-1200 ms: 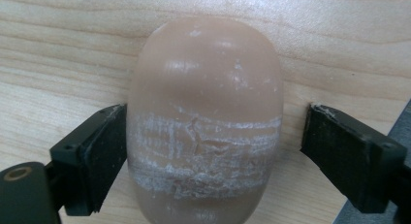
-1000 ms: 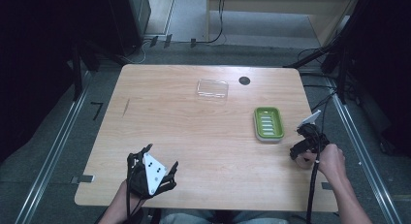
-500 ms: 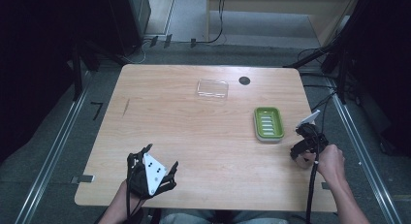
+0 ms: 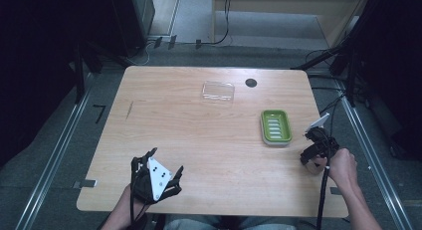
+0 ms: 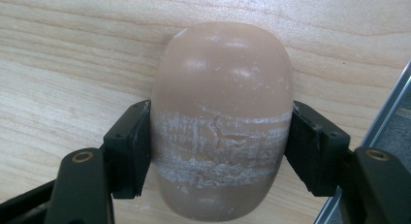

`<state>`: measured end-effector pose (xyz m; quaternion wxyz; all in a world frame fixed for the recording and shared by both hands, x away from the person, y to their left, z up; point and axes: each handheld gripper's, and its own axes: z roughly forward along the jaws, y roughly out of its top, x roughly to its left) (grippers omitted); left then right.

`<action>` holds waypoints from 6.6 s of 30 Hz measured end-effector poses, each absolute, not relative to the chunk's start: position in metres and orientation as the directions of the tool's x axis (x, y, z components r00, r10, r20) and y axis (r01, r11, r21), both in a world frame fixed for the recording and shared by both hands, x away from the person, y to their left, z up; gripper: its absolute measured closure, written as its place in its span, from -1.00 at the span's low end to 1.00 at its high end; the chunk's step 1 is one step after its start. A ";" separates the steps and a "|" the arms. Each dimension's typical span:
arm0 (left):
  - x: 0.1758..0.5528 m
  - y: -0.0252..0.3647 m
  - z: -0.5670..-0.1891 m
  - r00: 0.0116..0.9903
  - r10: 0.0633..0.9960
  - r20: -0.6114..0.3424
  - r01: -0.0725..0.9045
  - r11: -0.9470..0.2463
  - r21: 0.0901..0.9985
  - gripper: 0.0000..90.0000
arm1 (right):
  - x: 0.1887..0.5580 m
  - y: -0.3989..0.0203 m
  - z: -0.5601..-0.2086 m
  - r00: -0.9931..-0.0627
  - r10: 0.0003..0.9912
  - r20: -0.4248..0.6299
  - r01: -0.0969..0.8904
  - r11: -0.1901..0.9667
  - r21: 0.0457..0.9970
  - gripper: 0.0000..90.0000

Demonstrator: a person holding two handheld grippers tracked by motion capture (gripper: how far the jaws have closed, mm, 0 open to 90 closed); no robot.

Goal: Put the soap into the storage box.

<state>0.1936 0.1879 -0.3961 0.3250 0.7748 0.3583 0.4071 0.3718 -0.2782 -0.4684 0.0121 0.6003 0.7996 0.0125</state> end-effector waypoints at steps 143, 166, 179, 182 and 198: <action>0.193 0.188 -0.397 0.417 0.815 0.403 0.284 -0.538 0.793 -0.69 | 0.440 -0.212 -0.395 -0.403 0.915 -0.017 0.867 0.387 0.314 -0.25; 0.193 0.188 -0.397 0.419 0.812 0.406 0.281 -0.541 0.793 -0.69 | 0.446 -0.205 -0.397 -0.380 0.925 0.029 0.865 0.344 0.364 -0.25; 0.193 0.188 -0.397 0.419 0.812 0.407 0.280 -0.542 0.792 -0.69 | 0.446 -0.197 -0.402 -0.348 0.936 0.061 0.878 0.302 0.371 -0.25; 0.193 0.188 -0.397 0.418 0.812 0.408 0.280 -0.542 0.792 -0.69 | 0.447 -0.197 -0.403 -0.340 0.938 0.064 0.881 0.294 0.370 -0.25; 0.192 0.188 -0.397 0.418 0.810 0.411 0.275 -0.545 0.792 -0.69 | 0.448 -0.190 -0.416 -0.288 0.955 0.070 0.904 0.247 0.350 -0.25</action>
